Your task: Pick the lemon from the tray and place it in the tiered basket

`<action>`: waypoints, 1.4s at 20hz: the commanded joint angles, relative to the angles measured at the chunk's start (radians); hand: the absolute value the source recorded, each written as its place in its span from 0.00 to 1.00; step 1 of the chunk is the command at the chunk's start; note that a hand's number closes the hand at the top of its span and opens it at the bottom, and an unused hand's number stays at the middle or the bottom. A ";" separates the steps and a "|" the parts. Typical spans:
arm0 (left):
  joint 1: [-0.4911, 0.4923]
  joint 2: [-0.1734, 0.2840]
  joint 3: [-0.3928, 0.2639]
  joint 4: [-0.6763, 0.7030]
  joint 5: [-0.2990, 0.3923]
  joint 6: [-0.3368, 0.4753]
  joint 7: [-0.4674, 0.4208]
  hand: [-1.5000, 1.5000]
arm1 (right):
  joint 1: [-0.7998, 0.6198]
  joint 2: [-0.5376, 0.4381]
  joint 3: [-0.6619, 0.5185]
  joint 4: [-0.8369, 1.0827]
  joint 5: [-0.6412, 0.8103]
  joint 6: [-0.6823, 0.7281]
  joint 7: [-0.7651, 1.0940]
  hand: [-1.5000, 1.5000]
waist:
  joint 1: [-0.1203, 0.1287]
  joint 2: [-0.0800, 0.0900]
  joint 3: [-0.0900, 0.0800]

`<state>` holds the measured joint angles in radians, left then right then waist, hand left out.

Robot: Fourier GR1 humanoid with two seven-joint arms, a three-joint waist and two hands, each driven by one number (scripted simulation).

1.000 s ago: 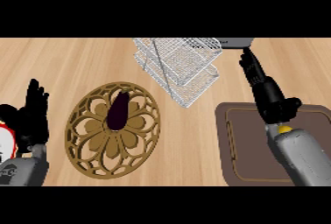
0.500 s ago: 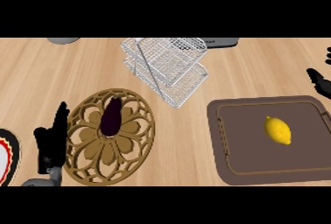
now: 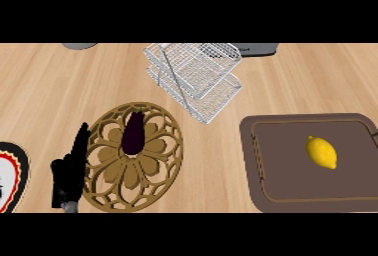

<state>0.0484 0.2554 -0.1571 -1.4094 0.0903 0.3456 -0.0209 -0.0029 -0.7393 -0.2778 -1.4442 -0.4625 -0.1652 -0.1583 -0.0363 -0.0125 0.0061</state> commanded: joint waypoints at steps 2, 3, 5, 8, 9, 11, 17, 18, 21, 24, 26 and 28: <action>0.042 -0.009 -0.020 -0.005 0.019 -0.029 0.040 0.50 | 0.146 -0.182 0.070 -0.109 0.057 0.130 0.188 0.00 | -0.002 0.004 -0.011; 0.044 -0.022 -0.016 0.015 0.015 -0.013 0.027 0.50 | 0.164 -0.224 0.081 -0.145 0.068 0.162 0.216 0.00 | -0.006 0.004 -0.012; 0.047 -0.021 -0.043 -0.003 -0.005 -0.014 0.054 0.50 | 0.205 -0.263 0.133 -0.200 0.146 0.157 0.251 0.00 | 0.002 0.006 -0.011; 0.059 -0.040 -0.046 -0.006 -0.003 -0.017 0.017 0.50 | 0.200 -0.378 0.145 -0.290 0.210 0.159 0.385 0.00 | 0.019 0.008 -0.012; 0.034 -0.015 -0.022 0.026 0.006 -0.036 0.028 0.50 | 0.230 -0.400 0.148 -0.314 0.251 0.152 0.396 0.00 | 0.005 0.009 -0.012; 0.014 -0.022 -0.021 0.041 -0.003 -0.032 0.024 0.50 | 0.259 -0.428 0.163 -0.382 0.309 0.129 0.471 0.00 | 0.003 0.009 -0.011; 0.042 -0.059 -0.068 -0.009 -0.043 -0.014 0.041 0.50 | 0.242 -0.361 0.241 -0.533 0.469 0.006 0.726 0.00 | 0.032 0.012 -0.007; 0.027 -0.062 -0.063 -0.015 -0.027 -0.024 0.065 0.50 | 0.223 -0.361 0.283 -0.553 0.514 -0.008 0.768 0.00 | 0.039 0.013 -0.007; -0.008 -0.013 -0.027 -0.012 -0.015 -0.067 0.094 0.50 | 0.199 -0.314 0.385 -0.546 0.636 -0.029 0.817 0.00 | 0.045 0.015 -0.006; -0.001 -0.043 -0.017 0.037 -0.007 -0.074 0.039 0.50 | 0.153 -0.291 0.417 -0.493 0.700 0.002 0.820 0.00 | 0.047 0.016 -0.006; -0.007 -0.053 -0.028 0.047 -0.034 -0.054 0.032 0.50 | 0.149 -0.293 0.492 -0.548 0.763 0.027 0.934 0.00 | 0.046 0.016 -0.007; 0.038 -0.052 -0.045 -0.024 -0.032 -0.056 0.060 0.50 | 0.114 -0.319 0.489 -0.550 0.767 0.086 1.006 0.00 | 0.051 0.014 -0.007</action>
<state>0.0500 0.2116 -0.1818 -1.4366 0.0409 0.3187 -0.0087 0.1433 -1.0566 0.1510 -1.9804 0.2296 -0.1270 0.7408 0.0124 -0.0050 0.0072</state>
